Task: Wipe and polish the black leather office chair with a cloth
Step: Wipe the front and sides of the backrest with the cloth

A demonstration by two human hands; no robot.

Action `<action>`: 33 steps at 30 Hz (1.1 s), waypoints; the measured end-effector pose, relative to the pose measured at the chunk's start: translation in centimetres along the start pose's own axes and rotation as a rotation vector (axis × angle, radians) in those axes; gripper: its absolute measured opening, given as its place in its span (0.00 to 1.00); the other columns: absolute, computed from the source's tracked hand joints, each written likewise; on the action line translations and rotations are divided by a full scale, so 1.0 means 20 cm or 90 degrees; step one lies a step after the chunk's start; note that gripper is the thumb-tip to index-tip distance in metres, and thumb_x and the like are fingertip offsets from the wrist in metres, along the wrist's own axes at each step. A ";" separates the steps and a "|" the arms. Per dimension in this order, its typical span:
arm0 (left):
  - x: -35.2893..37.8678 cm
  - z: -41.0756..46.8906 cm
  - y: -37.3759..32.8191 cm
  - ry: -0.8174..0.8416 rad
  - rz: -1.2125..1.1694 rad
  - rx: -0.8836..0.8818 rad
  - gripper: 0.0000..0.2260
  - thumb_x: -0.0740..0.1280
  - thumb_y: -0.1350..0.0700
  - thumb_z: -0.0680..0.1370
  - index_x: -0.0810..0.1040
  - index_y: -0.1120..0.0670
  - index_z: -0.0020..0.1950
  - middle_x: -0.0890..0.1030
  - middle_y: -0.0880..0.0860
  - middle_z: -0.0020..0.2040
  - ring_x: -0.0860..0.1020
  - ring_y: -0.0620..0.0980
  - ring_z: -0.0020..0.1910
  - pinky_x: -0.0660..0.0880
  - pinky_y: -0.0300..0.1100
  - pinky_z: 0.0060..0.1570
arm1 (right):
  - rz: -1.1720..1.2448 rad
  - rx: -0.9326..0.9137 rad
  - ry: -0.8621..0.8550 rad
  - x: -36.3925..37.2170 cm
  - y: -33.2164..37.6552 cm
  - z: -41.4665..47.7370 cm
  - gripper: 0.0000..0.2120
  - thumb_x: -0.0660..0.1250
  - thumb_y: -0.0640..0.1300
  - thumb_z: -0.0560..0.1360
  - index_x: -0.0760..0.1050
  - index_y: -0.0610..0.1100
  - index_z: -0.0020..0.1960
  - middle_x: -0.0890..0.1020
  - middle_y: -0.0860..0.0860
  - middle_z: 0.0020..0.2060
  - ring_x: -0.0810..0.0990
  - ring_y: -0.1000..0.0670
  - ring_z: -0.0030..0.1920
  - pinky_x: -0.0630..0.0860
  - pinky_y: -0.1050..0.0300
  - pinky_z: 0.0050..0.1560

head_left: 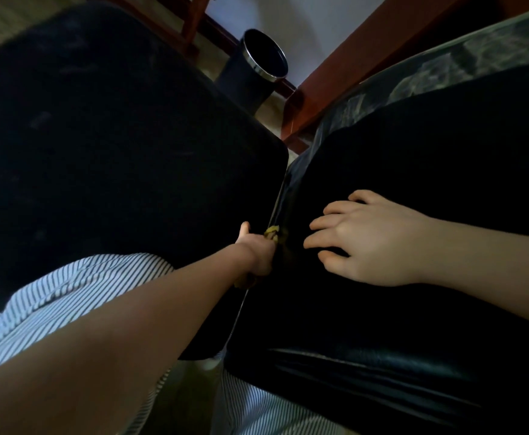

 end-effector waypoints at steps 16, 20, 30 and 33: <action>-0.17 -0.18 0.16 -0.371 -0.517 -0.144 0.13 0.66 0.57 0.76 0.75 0.54 0.60 0.79 0.54 0.54 0.78 0.52 0.53 0.73 0.40 0.49 | -0.013 0.005 0.006 -0.01 0.02 0.00 0.20 0.49 0.54 0.81 0.60 0.59 0.72 0.61 0.60 0.72 0.54 0.56 0.73 0.45 0.54 0.72; -0.10 -0.04 0.14 -0.358 -0.824 -0.147 0.19 0.69 0.49 0.75 0.74 0.56 0.62 0.79 0.50 0.55 0.77 0.47 0.53 0.73 0.40 0.58 | -0.020 -0.001 0.016 -0.01 0.02 0.00 0.20 0.49 0.54 0.81 0.60 0.59 0.72 0.63 0.60 0.72 0.55 0.56 0.72 0.46 0.53 0.72; 0.08 0.10 0.01 -0.315 -1.024 -0.031 0.22 0.58 0.55 0.81 0.57 0.45 0.75 0.71 0.50 0.65 0.70 0.46 0.63 0.64 0.42 0.66 | -0.021 -0.002 0.007 -0.01 0.00 0.03 0.20 0.49 0.54 0.80 0.62 0.58 0.71 0.66 0.60 0.69 0.58 0.56 0.70 0.46 0.53 0.71; 0.13 0.05 0.00 -0.318 -0.907 -0.041 0.20 0.57 0.57 0.81 0.62 0.48 0.73 0.72 0.52 0.65 0.70 0.48 0.64 0.64 0.40 0.64 | -0.027 -0.003 0.009 -0.01 0.00 0.03 0.19 0.49 0.54 0.80 0.62 0.58 0.71 0.65 0.60 0.70 0.58 0.55 0.70 0.47 0.53 0.71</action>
Point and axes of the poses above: each hand's wrist, its own z-axis towards the middle knuckle, its own x-axis out of the palm, y = z × x, the point moved 5 cm from there along z, towards the middle knuckle
